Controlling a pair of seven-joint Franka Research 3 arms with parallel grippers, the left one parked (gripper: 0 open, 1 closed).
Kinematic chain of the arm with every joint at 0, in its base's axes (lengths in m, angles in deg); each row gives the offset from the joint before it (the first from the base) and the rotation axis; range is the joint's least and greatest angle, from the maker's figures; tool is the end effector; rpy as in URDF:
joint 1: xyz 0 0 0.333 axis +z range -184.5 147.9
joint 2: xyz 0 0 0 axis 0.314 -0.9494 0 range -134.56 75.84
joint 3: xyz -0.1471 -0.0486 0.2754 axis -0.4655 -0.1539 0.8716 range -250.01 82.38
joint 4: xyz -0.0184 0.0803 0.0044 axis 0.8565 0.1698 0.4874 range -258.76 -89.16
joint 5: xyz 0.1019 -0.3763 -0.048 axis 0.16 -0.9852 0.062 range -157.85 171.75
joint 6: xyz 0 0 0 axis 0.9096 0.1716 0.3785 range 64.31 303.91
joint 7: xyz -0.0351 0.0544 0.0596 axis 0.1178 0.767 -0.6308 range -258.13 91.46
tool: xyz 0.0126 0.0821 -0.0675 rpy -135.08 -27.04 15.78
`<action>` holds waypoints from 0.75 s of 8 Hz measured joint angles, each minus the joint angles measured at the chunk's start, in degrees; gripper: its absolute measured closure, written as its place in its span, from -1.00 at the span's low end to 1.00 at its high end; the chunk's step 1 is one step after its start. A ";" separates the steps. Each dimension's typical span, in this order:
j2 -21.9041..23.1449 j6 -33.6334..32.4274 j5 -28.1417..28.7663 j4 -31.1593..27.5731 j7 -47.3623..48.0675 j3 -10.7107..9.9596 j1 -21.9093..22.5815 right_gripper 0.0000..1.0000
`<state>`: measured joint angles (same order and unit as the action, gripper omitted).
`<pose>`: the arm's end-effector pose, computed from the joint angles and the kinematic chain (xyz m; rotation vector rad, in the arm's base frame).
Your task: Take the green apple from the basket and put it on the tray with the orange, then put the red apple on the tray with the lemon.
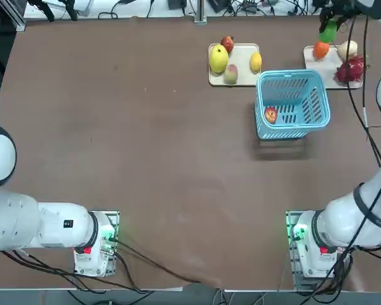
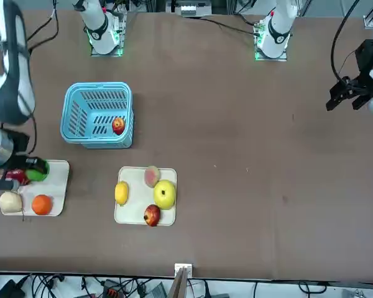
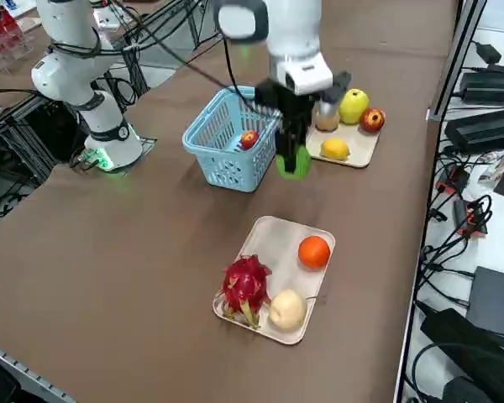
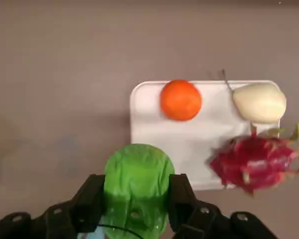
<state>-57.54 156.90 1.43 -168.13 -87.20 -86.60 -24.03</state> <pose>0.6941 -0.1036 0.3927 3.0238 -0.0492 0.0859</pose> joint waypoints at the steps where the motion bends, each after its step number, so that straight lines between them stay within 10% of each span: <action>1: -3.50 3.52 0.11 0.17 -1.43 0.00 -2.03 -0.35; 6: -10.12 11.86 0.12 -5.55 -1.72 0.01 -5.31 -0.35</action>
<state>-67.65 168.76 1.55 -173.68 -88.93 -86.59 -29.34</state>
